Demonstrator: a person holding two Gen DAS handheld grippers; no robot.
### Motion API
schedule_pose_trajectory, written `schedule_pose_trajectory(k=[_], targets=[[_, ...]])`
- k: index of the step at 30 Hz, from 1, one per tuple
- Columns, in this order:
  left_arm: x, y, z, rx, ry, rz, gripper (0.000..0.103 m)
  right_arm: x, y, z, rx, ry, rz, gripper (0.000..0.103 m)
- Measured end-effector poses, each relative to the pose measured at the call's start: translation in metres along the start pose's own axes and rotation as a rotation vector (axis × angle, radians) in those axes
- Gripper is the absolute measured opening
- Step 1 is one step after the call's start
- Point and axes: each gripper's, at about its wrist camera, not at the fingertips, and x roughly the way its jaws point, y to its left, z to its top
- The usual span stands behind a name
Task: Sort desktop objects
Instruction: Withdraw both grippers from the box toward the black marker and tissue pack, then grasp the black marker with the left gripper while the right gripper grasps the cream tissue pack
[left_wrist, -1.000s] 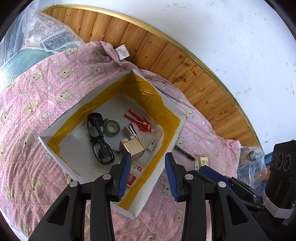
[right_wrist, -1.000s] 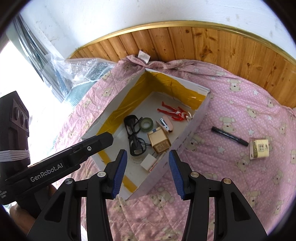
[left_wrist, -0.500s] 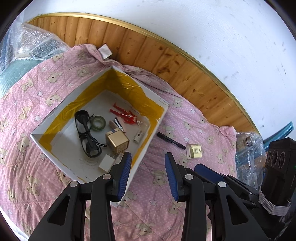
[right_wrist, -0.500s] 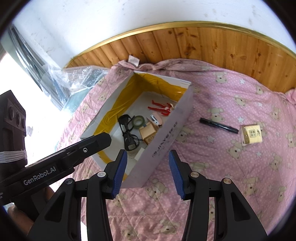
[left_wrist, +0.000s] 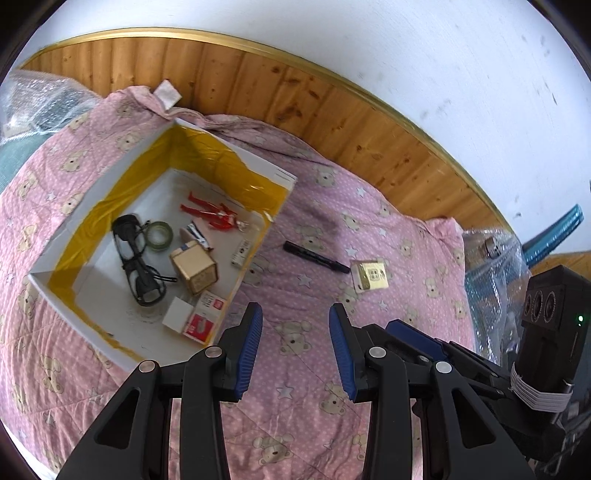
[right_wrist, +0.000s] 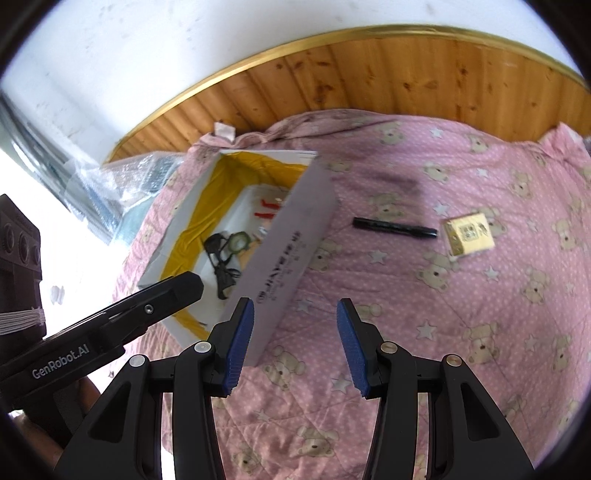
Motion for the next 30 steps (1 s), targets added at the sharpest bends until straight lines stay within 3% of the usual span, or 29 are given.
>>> schedule_pose_trajectory(k=[13,30], targets=[[0.067,-0.047,0.011,0.102,0.123,-0.016,0.039,0.006,-0.089,0.004,0.199,-0.011,-0.053,0.050],[0.164,-0.071,0.037,0.163,0.245,-0.025,0.040,0.040,-0.179,0.029,0.364,0.016,-0.115,0.050]])
